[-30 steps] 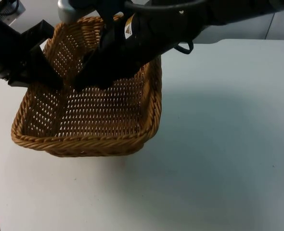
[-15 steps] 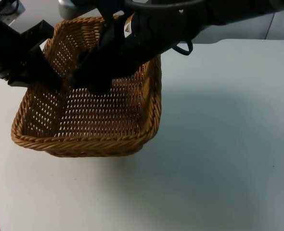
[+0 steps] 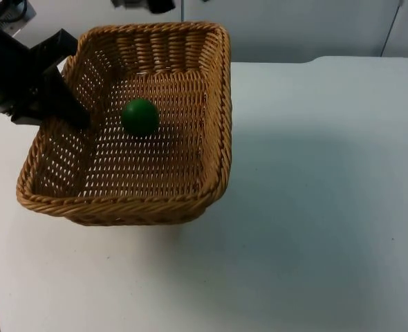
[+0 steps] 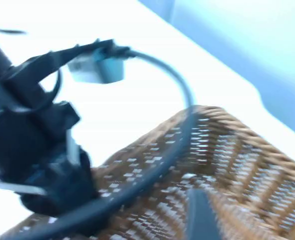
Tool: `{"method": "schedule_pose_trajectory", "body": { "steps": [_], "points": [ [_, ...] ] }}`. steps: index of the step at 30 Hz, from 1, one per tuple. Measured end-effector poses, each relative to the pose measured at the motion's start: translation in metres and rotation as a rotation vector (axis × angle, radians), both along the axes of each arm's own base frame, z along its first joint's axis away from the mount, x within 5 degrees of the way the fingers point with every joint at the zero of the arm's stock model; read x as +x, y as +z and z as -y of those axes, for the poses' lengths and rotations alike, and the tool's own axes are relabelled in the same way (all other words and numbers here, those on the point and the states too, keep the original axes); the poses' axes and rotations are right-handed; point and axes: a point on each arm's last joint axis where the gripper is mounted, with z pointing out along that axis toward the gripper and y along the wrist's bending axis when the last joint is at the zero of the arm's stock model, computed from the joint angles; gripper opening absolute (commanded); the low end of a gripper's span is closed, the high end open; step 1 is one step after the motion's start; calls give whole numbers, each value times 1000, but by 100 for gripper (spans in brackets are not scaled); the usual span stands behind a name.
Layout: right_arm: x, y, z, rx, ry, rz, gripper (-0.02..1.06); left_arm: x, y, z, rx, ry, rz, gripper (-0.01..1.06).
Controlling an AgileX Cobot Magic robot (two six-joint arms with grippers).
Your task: Pick up the basket with the left hand and place the ball into the basket with the right hand.
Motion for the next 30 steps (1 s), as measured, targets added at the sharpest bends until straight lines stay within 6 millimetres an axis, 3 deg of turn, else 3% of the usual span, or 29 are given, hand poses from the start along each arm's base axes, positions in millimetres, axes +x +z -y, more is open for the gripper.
{"method": "schedule_pose_trajectory", "body": {
  "steps": [2,4,6,10,11,15,16,20,24,30],
  "points": [
    [1,5,7,-19,-13,0,5,0,0,0,0,0,0,0],
    [4,18,29,-55,-81,-24,0,0,0,0,0,0,0,0],
    [6,22,38,-71,-113,-31,0,0,0,0,0,0,0,0],
    [15,51,89,-83,-316,-3,0,0,0,0,0,0,0,0],
    [15,51,89,-83,-316,-3,0,0,0,0,0,0,0,0],
    [13,90,156,-171,-531,69,0,0,0,0,0,0,0,0],
    [13,90,156,-171,-531,69,0,0,0,0,0,0,0,0],
    [0,121,200,-127,-661,92,0,0,0,0,1,1,1,0],
    [-7,129,210,-102,-696,85,0,0,0,0,1,1,1,0],
    [-10,124,211,-106,-706,16,0,0,0,0,1,1,1,0]
  ]
}}
